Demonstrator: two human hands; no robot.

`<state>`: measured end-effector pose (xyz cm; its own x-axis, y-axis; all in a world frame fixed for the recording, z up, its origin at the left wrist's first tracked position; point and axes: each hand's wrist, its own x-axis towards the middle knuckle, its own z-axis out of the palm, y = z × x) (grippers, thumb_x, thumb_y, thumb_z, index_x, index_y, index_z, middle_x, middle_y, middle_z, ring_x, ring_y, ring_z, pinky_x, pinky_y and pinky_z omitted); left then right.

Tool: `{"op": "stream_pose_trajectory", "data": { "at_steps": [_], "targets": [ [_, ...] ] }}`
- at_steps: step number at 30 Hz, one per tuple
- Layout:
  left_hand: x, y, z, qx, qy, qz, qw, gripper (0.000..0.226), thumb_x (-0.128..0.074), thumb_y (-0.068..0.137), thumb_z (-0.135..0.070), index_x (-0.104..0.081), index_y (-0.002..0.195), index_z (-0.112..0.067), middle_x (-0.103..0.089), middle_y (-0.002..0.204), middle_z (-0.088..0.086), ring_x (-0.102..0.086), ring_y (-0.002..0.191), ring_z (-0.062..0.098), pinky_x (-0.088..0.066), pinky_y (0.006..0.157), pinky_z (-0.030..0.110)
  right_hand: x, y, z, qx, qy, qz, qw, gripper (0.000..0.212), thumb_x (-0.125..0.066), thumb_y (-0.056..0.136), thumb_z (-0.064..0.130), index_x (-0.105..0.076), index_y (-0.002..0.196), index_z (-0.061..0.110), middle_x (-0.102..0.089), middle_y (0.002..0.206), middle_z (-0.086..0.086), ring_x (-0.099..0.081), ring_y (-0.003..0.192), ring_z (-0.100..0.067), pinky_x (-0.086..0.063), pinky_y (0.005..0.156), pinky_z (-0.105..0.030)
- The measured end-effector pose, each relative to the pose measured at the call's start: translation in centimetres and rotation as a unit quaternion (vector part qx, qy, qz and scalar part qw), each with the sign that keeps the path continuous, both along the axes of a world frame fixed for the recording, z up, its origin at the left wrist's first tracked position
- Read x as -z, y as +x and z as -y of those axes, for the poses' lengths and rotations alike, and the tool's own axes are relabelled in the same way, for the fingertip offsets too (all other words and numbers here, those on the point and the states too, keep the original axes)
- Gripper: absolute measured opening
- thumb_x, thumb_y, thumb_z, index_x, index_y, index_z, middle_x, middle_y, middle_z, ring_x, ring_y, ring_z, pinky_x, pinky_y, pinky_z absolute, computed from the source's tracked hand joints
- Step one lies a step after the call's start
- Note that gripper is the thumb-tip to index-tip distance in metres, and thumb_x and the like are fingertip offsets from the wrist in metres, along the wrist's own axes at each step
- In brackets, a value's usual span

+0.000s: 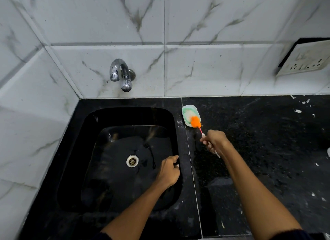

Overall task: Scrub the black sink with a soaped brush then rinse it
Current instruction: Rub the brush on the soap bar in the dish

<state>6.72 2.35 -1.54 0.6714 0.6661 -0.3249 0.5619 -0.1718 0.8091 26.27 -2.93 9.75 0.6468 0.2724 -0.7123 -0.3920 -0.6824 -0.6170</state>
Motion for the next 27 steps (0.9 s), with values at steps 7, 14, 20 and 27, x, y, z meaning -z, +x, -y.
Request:
{"op": "stream_pose_trajectory", "data": {
  "at_steps": [7, 14, 20, 27],
  "targets": [
    [-0.1, 0.0, 0.0, 0.004, 0.013, 0.006, 1.000, 0.043, -0.051, 0.094, -0.001, -0.056, 0.137, -0.010, -0.059, 0.135, 0.008, -0.056, 0.125, 0.017, -0.047, 0.103, 0.026, -1.3, -3.0, -1.4, -0.238, -0.254, 0.458, 0.818, 0.024, -0.054, 0.086, 0.020, -0.066, 0.104, 0.011, -0.068, 0.103, -0.009, -0.065, 0.096, -0.029, -0.048, 0.072, -0.033],
    [0.2, 0.0, -0.2, 0.009, 0.006, 0.007, 1.000, 0.044, -0.051, 0.095, -0.002, -0.053, 0.139, -0.009, -0.056, 0.139, 0.008, -0.053, 0.128, 0.018, -0.046, 0.106, 0.028, -1.2, -2.7, -0.9, -0.253, -0.281, 0.515, 0.769, 0.017, -0.055, 0.085, 0.016, -0.067, 0.096, 0.014, -0.068, 0.094, -0.006, -0.067, 0.086, -0.028, -0.040, 0.061, -0.031],
    [0.6, 0.0, -0.3, 0.008, -0.007, 0.004, 1.000, 0.046, -0.051, 0.096, -0.002, -0.049, 0.142, -0.007, -0.053, 0.142, 0.011, -0.050, 0.132, 0.018, -0.044, 0.107, 0.027, -1.2, -1.6, 0.7, -0.228, -0.278, 0.535, 0.764, 0.013, -0.058, 0.082, 0.018, -0.066, 0.090, 0.012, -0.067, 0.087, -0.008, -0.066, 0.078, -0.030, -0.039, 0.058, -0.030],
    [1.0, 0.3, -0.4, 0.012, -0.010, 0.002, 1.000, 0.047, -0.052, 0.095, -0.001, -0.050, 0.141, -0.005, -0.052, 0.144, 0.010, -0.051, 0.131, 0.019, -0.043, 0.109, 0.027, 0.2, -3.7, 1.2, -0.379, -0.299, 0.565, 0.669, 0.012, -0.061, 0.082, 0.008, -0.070, 0.079, 0.014, -0.068, 0.077, -0.003, -0.064, 0.073, -0.022, -0.041, 0.052, -0.026]
  ]
}}
